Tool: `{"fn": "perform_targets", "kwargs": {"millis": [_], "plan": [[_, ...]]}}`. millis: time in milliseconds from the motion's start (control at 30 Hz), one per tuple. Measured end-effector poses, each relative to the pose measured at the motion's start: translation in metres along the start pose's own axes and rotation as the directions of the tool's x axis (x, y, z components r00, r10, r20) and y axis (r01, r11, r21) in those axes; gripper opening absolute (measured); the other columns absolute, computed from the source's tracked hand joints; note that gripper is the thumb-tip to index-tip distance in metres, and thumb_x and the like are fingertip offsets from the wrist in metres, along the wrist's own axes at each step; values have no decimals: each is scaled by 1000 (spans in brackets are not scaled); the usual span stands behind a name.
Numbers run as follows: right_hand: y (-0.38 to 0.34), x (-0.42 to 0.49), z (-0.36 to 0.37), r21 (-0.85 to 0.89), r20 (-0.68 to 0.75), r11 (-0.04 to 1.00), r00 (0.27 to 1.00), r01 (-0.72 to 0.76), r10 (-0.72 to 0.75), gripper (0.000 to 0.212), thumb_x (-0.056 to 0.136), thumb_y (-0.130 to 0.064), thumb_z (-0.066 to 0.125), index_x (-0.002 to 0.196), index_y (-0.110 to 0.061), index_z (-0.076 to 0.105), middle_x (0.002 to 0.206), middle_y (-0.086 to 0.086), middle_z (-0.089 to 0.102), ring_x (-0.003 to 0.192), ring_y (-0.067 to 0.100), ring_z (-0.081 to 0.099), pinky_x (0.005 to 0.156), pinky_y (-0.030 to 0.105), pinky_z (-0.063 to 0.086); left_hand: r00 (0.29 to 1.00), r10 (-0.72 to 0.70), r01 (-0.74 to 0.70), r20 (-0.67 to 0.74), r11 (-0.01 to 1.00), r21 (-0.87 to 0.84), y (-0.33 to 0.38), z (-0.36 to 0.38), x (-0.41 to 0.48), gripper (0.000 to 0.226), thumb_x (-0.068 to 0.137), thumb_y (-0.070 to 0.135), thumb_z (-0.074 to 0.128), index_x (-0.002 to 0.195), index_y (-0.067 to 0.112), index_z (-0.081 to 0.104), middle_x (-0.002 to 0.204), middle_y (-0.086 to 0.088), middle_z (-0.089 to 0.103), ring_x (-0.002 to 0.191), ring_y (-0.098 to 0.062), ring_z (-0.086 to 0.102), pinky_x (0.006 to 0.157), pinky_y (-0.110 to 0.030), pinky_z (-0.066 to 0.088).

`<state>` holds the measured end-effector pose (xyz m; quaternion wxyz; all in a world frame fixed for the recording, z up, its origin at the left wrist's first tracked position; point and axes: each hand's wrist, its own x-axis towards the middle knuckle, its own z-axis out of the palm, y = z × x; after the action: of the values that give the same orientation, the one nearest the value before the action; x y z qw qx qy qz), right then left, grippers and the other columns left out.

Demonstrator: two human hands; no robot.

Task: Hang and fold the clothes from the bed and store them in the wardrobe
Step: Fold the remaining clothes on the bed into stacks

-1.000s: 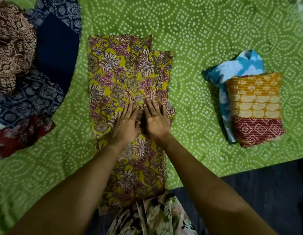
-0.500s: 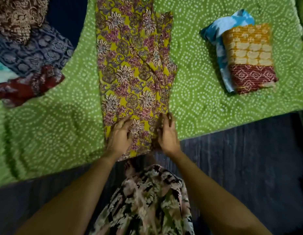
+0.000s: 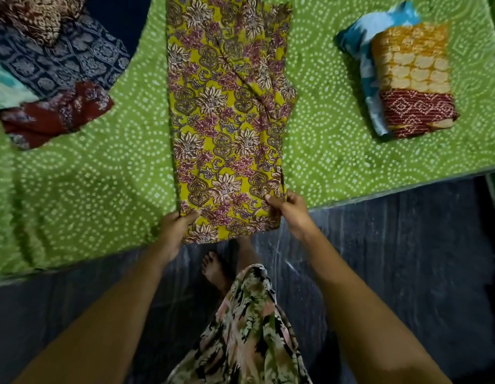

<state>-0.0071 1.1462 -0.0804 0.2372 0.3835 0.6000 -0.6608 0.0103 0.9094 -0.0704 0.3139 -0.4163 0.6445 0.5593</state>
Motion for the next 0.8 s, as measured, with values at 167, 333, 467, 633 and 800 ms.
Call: {"fn": "perform_targets", "kwargs": {"millis": [167,333,467,633,800], "plan": [[-3,-15,-6,148,-70,987,995,-63,74,31,81,1,67,93,-17,45,93,8,65,77,20,64,60,27,58,973,-210,227,92,939,-257,7,-8,-15,45,84,20,65,123,2,51,108,-9,67,64,-5,66,59,-16,50],[-48,-2,-3,337,-80,936,988,-99,133,36,83,10,58,105,-14,43,91,12,65,77,23,64,68,34,55,956,-221,291,191,776,-560,44,-16,-9,11,93,9,49,88,2,57,60,-6,63,34,-7,54,33,-14,44],[-87,36,15,495,-86,865,987,-79,139,19,93,5,43,111,1,46,82,15,56,53,13,62,48,23,53,984,-6,155,177,506,-848,97,-8,10,14,92,11,41,86,8,54,76,-8,69,70,-14,69,63,-23,56],[-109,60,35,49,-312,952,910,301,-272,30,93,-7,49,120,-11,37,92,12,57,81,24,60,75,39,53,955,256,-294,-148,874,-386,136,21,41,19,95,15,48,113,10,47,117,-10,55,104,-18,54,89,-30,45],[-90,59,51,-748,459,188,701,636,-545,53,92,-29,53,136,-1,40,144,21,37,131,34,38,109,41,33,699,657,-659,282,440,610,107,23,71,87,71,42,76,142,11,37,153,-9,26,139,-25,26,114,-42,17]]}}
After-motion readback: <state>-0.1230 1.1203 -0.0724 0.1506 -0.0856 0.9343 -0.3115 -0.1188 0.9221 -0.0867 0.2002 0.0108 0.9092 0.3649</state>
